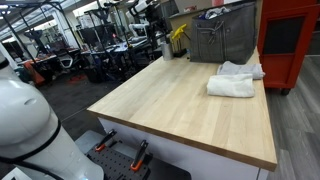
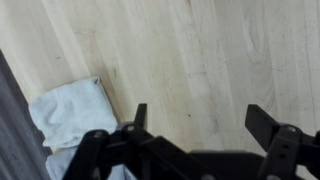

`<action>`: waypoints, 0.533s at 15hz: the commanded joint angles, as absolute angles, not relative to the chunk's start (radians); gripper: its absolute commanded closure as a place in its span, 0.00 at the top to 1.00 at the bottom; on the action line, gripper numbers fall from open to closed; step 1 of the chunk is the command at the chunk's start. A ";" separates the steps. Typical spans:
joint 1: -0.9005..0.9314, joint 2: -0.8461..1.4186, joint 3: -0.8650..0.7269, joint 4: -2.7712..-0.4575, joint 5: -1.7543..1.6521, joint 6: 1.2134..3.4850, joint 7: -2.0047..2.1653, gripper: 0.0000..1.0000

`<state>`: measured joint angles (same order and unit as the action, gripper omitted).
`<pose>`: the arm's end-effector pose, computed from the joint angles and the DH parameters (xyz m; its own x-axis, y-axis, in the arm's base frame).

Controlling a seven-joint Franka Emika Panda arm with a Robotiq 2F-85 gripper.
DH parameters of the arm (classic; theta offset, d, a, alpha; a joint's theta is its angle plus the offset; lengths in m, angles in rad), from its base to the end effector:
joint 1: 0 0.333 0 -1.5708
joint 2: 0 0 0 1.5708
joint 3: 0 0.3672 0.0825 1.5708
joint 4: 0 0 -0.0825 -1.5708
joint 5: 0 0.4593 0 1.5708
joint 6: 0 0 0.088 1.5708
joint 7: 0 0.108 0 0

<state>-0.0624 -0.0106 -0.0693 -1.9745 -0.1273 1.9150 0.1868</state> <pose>0.6108 -0.0902 0.4897 0.9622 -0.2708 -0.0289 -0.2654 -0.9561 0.1241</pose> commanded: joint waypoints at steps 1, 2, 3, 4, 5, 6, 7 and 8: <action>-0.069 -0.063 -0.075 -1.954 -0.152 1.885 0.038 1.00; -0.069 -0.074 -0.075 -1.948 -0.147 1.883 0.008 1.00; -0.068 -0.087 -0.075 -1.943 -0.136 1.880 -0.022 1.00; -0.068 -0.100 -0.076 -1.938 -0.130 1.877 -0.050 1.00; -0.067 -0.107 -0.075 -1.934 -0.128 1.876 -0.064 1.00; -0.068 -0.115 -0.077 -1.926 -0.125 1.870 -0.081 1.00; -0.067 -0.122 -0.076 -1.924 -0.122 1.867 -0.086 1.00; -0.065 -0.138 -0.074 -1.927 -0.119 1.855 -0.081 1.00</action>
<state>-0.0657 -0.1039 -0.0740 -1.9416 -0.1352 1.9047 -0.0439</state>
